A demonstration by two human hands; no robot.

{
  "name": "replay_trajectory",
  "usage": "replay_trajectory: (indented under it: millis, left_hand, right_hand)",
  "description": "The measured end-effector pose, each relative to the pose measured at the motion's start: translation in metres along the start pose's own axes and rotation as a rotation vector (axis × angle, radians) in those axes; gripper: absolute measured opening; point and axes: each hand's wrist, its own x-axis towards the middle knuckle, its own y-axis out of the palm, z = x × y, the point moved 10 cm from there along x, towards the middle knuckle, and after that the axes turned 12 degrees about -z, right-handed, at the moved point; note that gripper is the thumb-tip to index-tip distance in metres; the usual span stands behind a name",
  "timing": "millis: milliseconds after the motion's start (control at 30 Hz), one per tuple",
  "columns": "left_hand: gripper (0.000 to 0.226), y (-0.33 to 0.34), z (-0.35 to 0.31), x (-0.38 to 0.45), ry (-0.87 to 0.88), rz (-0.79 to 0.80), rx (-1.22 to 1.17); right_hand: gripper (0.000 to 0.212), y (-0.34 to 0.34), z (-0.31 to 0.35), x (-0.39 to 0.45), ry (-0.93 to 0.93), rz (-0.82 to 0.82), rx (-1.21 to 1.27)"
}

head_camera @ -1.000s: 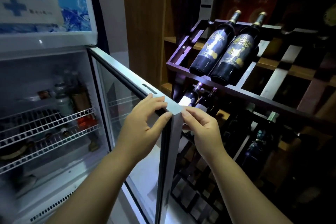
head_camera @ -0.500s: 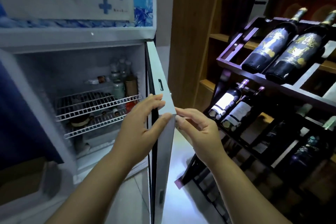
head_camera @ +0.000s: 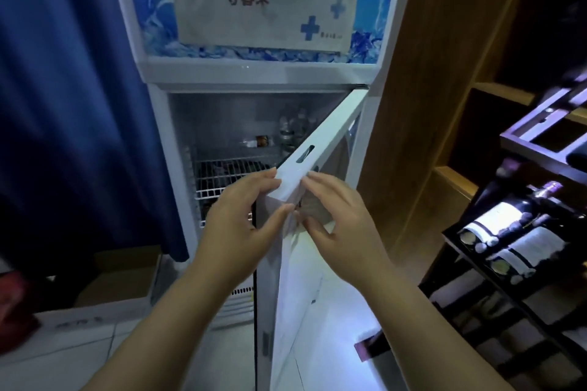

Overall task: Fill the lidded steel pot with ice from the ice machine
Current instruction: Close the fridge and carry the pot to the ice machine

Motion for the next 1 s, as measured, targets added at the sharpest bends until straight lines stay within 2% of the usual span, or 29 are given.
replay_trajectory:
  millis: [233, 400, 667, 800, 1000]
  left_hand:
    - [0.032, -0.036, 0.044, 0.025, 0.027, -0.15, 0.118]
    - [0.037, -0.058, 0.069, 0.045, 0.037, -0.255, 0.224]
    - [0.031, -0.084, 0.123, 0.074, -0.094, -0.457, 0.377]
    - [0.03, -0.091, 0.147, 0.089, -0.108, -0.557, 0.354]
    - [0.033, -0.093, 0.186, 0.118, -0.256, -0.576, 0.273]
  right_hand:
    - [0.049, 0.067, 0.018, 0.038, -0.211, 0.074, 0.043]
    - [0.047, 0.105, 0.029, 0.063, -0.33, 0.085, 0.12]
    - [0.051, 0.171, 0.036, 0.097, -0.445, 0.194, 0.167]
    - [0.057, 0.204, 0.036, 0.112, -0.465, 0.265, 0.143]
    - [0.068, 0.247, 0.039, 0.129, -0.481, 0.362, 0.055]
